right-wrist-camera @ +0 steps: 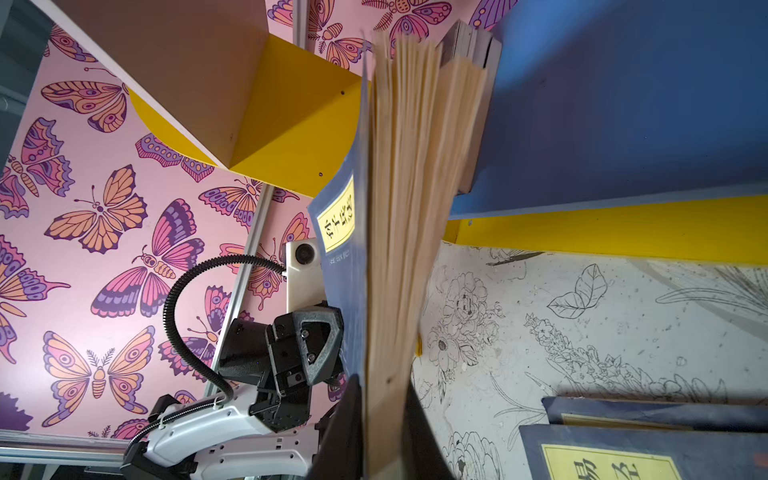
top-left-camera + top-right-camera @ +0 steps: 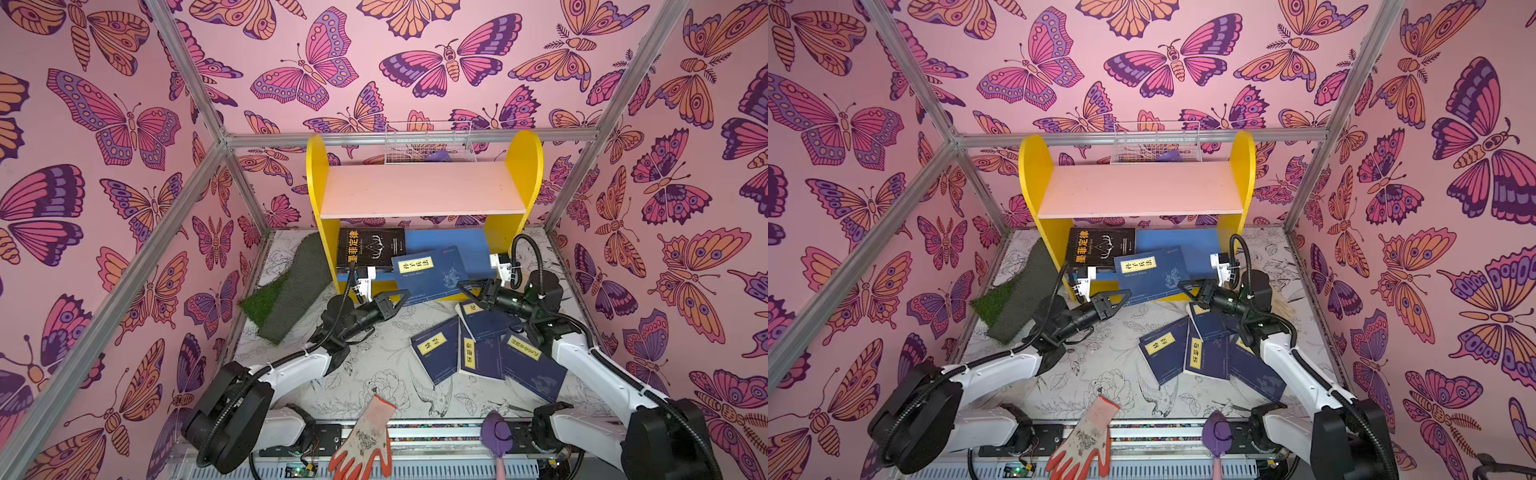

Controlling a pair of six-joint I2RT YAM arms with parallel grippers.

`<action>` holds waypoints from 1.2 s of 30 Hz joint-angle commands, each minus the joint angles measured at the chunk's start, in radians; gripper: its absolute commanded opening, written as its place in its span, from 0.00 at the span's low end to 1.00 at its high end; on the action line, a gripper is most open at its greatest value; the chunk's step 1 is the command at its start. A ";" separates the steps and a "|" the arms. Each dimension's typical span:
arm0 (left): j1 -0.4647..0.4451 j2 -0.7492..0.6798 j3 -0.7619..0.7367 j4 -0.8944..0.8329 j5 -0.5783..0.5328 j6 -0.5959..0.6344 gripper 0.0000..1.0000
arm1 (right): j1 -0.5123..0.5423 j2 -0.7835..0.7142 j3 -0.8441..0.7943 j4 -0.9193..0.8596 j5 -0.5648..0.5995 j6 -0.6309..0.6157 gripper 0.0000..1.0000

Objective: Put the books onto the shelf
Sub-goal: 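Lift the dark blue book with both grippers and carry it toward the shelf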

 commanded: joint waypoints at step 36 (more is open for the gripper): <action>-0.012 0.044 0.104 -0.119 -0.037 0.058 0.10 | -0.012 0.045 0.067 0.016 0.018 -0.036 0.00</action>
